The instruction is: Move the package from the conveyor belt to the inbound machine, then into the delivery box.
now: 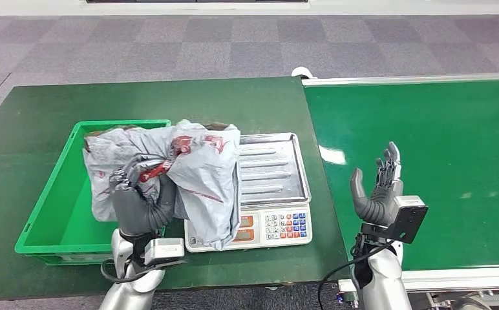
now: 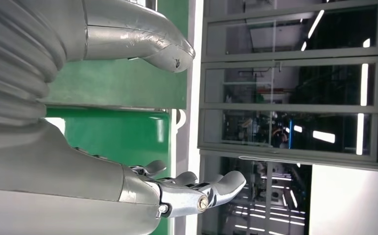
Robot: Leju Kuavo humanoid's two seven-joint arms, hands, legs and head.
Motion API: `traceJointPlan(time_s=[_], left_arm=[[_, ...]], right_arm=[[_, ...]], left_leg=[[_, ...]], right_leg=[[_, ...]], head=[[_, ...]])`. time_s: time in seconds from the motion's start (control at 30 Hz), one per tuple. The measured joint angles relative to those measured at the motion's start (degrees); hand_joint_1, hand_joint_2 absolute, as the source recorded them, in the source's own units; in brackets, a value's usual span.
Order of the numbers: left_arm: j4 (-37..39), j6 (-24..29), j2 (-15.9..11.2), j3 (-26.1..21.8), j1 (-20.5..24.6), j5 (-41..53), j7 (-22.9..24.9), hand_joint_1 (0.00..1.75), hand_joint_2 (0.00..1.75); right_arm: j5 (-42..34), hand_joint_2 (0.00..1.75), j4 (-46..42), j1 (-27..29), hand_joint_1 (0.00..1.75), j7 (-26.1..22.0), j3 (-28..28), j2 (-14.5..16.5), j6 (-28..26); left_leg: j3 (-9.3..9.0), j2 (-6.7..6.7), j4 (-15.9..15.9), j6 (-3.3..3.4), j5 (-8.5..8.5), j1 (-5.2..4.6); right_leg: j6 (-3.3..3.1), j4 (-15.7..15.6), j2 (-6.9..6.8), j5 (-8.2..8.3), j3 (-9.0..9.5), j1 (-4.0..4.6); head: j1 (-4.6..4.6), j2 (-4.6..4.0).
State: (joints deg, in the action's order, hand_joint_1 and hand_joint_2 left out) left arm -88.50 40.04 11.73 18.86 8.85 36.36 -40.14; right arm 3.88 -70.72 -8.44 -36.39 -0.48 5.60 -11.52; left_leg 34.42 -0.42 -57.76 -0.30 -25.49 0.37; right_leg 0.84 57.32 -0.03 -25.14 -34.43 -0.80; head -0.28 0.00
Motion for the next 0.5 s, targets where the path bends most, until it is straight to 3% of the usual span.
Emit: traceJointPlan(time_s=[0.2,0.3,0.43,0.5], left_arm=[[-5.69,0.00,0.67,-1.14,-1.15,1.38,0.01,1.75,1.75],[-7.50,0.00,1.80,-3.35,-1.47,9.62,0.01,1.75,1.75],[-6.05,0.00,4.48,-12.82,0.57,30.05,0.88,1.75,1.75],[-1.94,-0.01,5.05,-18.41,3.56,37.23,5.57,1.75,1.75]], right_arm=[[-0.23,1.75,1.23,-0.81,0.00,-0.41,0.02,0.00,-0.06],[-0.82,1.75,1.41,-0.67,0.00,-0.60,0.15,0.00,-0.47],[-1.43,1.75,1.27,0.40,0.00,-0.64,0.64,0.00,-1.33],[-1.50,1.75,1.07,0.96,0.00,-0.61,0.85,-0.01,-1.65]], left_leg=[[-0.01,0.00,0.00,0.00,0.00,0.00],[-0.01,-0.01,0.00,0.00,0.01,0.00],[-0.03,0.02,0.00,0.00,0.01,0.00],[-0.03,0.04,0.00,0.00,0.04,0.00]], right_leg=[[0.00,0.00,-0.01,0.00,0.00,0.00],[0.00,0.00,-0.02,0.00,0.00,0.00],[0.00,0.00,0.01,0.00,-0.03,0.00],[-0.01,0.00,0.03,0.02,-0.06,0.00]], head=[[-0.01,0.00],[0.00,0.00],[0.00,0.00],[-0.02,0.00]])
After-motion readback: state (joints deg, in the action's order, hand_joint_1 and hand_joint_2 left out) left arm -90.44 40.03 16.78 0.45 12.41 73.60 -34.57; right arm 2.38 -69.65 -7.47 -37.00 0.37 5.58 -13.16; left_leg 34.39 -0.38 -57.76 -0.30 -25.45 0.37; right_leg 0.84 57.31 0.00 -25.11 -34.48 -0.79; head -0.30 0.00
